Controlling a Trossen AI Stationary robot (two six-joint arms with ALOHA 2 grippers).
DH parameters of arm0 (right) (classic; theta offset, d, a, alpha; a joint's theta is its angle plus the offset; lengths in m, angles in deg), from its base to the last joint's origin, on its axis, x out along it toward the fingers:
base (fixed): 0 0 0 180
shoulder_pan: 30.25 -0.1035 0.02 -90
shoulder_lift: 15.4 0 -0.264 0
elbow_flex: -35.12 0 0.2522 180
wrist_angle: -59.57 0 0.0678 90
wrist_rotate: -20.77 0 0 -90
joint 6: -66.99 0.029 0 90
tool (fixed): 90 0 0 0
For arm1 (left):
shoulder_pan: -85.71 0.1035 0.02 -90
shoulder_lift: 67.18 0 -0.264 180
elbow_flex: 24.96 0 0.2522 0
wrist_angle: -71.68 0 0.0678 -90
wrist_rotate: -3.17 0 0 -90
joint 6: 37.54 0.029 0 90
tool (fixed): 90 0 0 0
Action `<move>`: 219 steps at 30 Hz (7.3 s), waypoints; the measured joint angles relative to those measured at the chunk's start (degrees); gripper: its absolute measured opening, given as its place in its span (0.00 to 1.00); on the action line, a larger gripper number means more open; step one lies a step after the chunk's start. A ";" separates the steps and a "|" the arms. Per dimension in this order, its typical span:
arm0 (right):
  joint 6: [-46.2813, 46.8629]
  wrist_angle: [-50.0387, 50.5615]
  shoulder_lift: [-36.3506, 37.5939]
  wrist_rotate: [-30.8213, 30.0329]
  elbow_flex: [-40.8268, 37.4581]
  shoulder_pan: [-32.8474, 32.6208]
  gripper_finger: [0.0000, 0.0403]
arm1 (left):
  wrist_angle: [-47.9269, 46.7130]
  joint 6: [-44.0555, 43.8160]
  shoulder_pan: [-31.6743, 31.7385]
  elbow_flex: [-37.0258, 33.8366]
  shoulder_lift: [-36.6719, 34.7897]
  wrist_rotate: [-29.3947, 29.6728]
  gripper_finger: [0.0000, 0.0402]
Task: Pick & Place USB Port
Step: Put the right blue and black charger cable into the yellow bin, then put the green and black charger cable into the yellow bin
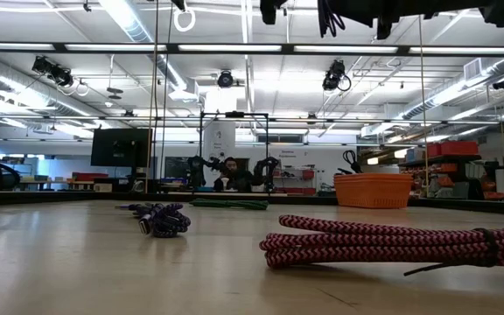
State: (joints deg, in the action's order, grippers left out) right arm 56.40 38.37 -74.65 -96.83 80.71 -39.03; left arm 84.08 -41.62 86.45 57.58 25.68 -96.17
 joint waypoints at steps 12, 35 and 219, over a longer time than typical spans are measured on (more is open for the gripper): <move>4.99 5.54 2.73 2.13 0.05 0.01 0.00 | -2.21 3.06 1.45 0.00 -2.67 10.77 0.50; 5.14 -3.35 -3.60 5.84 0.03 0.01 0.00 | 1.01 0.12 1.69 0.02 -2.36 13.81 0.39; 13.18 12.47 -56.27 25.31 24.57 25.60 0.59 | -97.91 -80.28 -47.40 0.02 -4.83 73.83 0.45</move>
State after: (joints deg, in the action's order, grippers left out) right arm 69.58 50.84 -130.92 -71.52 105.29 -13.43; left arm -13.83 -121.89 39.05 57.60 20.85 -22.34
